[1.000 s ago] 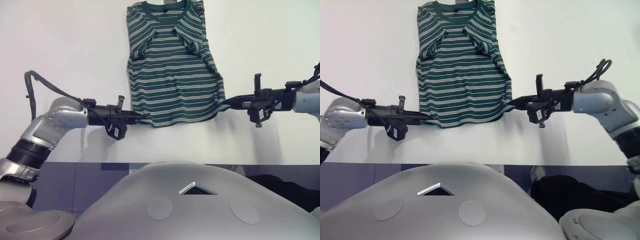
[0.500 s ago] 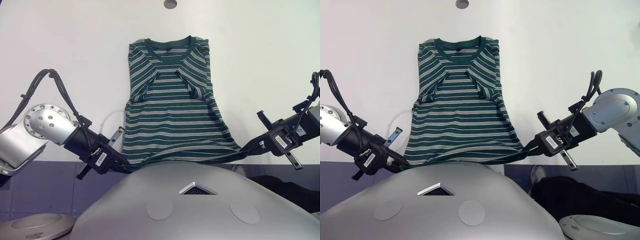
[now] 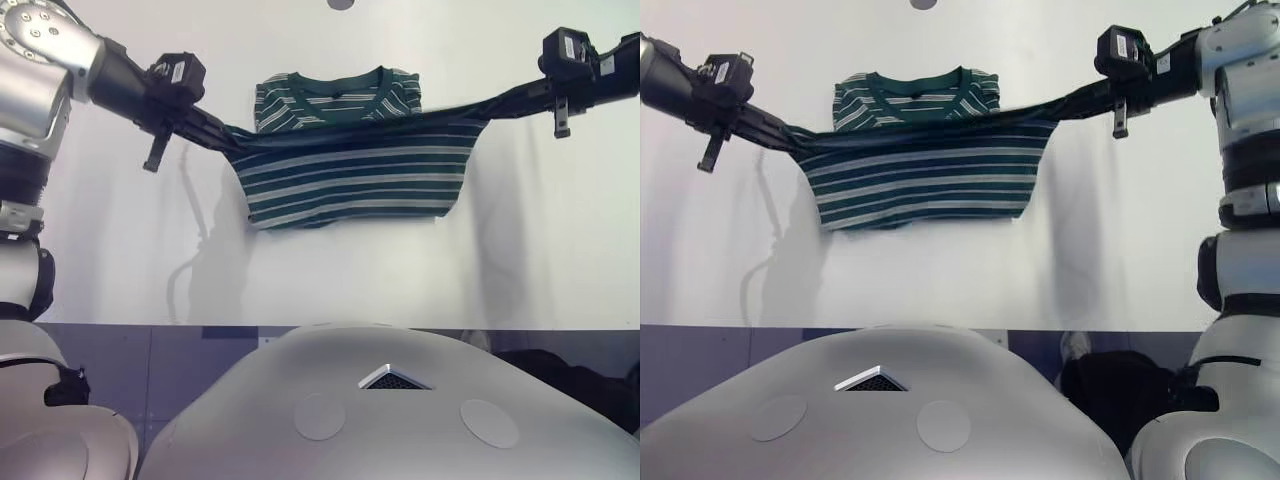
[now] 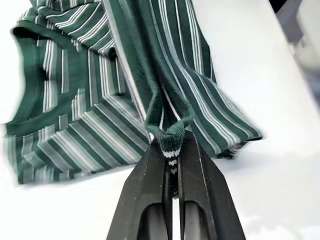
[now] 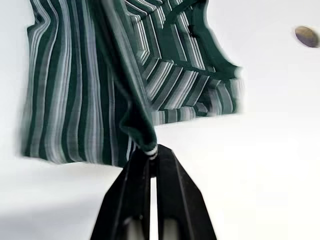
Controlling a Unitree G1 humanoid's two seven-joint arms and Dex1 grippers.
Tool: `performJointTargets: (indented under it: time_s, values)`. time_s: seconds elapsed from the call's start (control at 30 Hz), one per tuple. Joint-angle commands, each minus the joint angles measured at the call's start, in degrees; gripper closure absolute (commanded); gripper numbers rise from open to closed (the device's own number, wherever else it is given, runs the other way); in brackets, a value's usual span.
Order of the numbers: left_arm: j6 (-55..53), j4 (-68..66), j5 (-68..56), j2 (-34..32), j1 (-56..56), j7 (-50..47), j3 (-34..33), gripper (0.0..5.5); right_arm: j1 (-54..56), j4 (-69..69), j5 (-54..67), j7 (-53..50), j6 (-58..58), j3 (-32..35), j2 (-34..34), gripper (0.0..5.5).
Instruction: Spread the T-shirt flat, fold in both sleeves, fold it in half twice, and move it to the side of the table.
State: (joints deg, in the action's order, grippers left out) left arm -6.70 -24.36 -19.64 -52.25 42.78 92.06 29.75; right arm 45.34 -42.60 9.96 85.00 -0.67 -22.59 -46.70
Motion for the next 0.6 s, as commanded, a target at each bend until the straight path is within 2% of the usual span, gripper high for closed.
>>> performJointTargets:
  time_s: [0.03, 0.23, 0.4, 0.43, 0.6]
  values:
    - [8.75, -13.86, 6.72, 8.11, 4.26, -3.77, -2.53, 5.48, 6.86, -12.87, -6.72, -7.79, -7.50, 0.57, 7.42, 5.50]
    - [20.89, -33.00, 17.43, 14.87, 10.20, -14.42, -4.71, 5.48, 11.10, -25.27, -16.17, -19.52, -13.41, 0.14, 13.89, 5.50]
    - [24.23, -42.15, 24.72, 18.01, 13.31, -27.13, -5.95, 5.48, 12.21, -29.46, -21.01, -26.39, -11.47, 0.56, 16.95, 5.50]
    - [24.10, -43.07, 25.72, 18.55, 13.39, -29.18, -6.28, 5.19, 12.22, -29.86, -21.38, -27.41, -10.80, 0.94, 17.63, 5.19]
    - [17.77, -46.34, 30.41, 21.70, 11.31, -38.74, -6.55, 4.35, 12.24, -32.05, -17.53, -39.58, 4.78, 8.71, 25.04, 4.29]
